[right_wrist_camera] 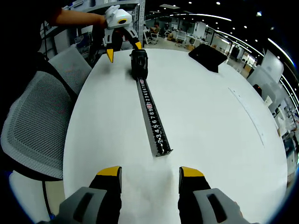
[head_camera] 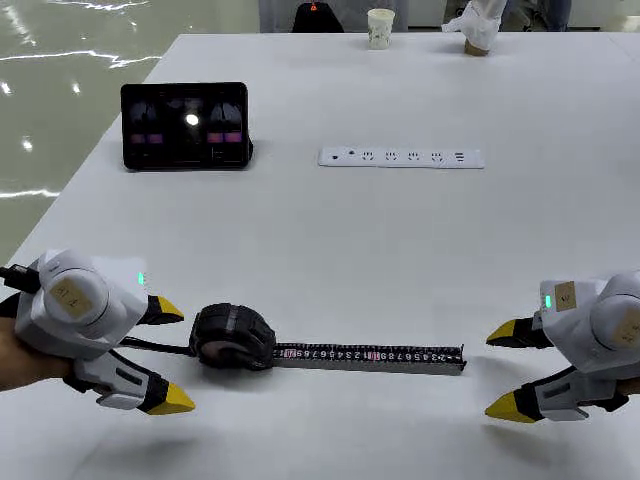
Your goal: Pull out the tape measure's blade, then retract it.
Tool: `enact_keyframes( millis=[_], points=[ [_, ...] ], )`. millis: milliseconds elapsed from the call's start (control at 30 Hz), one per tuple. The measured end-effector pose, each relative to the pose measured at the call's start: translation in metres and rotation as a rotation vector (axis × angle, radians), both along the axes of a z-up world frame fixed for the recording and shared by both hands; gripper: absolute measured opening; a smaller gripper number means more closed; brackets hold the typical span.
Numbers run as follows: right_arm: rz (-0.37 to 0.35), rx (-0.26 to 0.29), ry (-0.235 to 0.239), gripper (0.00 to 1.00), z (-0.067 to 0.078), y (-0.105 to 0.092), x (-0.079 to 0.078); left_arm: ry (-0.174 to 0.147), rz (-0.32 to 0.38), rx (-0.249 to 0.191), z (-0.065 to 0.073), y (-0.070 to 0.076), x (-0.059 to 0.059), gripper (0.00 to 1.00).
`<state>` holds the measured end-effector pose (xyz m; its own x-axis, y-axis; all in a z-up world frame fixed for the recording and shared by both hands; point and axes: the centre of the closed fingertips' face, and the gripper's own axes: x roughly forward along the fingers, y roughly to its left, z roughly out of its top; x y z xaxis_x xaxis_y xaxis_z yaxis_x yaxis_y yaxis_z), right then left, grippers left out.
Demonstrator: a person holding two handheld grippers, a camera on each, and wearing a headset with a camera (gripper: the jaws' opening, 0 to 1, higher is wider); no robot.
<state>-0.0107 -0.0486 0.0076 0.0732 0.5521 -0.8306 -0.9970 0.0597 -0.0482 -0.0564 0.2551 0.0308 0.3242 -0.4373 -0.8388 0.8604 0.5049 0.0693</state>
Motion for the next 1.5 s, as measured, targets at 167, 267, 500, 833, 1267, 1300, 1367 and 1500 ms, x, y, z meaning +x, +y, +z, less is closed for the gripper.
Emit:
enact_keyframes(
  millis=[167,267,500,833,1267,1300,1367,1500],
  points=[
    [-0.049,0.025,0.008,0.54,0.003,-0.001,-0.006,-0.007,0.038,-0.027,0.002,-0.004,-0.005,0.65],
    [-0.07,0.036,0.012,0.55,0.004,-0.002,-0.01,-0.011,0.059,-0.045,0.004,-0.007,-0.007,0.67],
    [-0.126,0.064,0.024,0.61,0.007,-0.003,-0.02,-0.019,0.111,-0.085,0.007,-0.015,-0.016,0.7],
    [-0.21,0.112,0.047,0.7,0.011,0.002,-0.036,-0.047,0.229,-0.133,0.013,-0.013,-0.024,0.77],
    [-0.34,0.183,0.044,0.81,0.02,0.008,-0.044,-0.077,0.341,-0.189,0.018,-0.02,-0.036,0.82],
    [-0.344,0.188,0.045,0.82,0.021,0.009,-0.046,-0.08,0.349,-0.192,0.018,-0.021,-0.036,0.82],
    [-0.359,0.197,0.044,0.82,0.022,0.011,-0.048,-0.086,0.368,-0.2,0.019,-0.021,-0.037,0.82],
    [-0.387,0.215,0.046,0.83,0.024,0.015,-0.052,-0.099,0.394,-0.209,0.02,-0.022,-0.039,0.83]
  ],
)
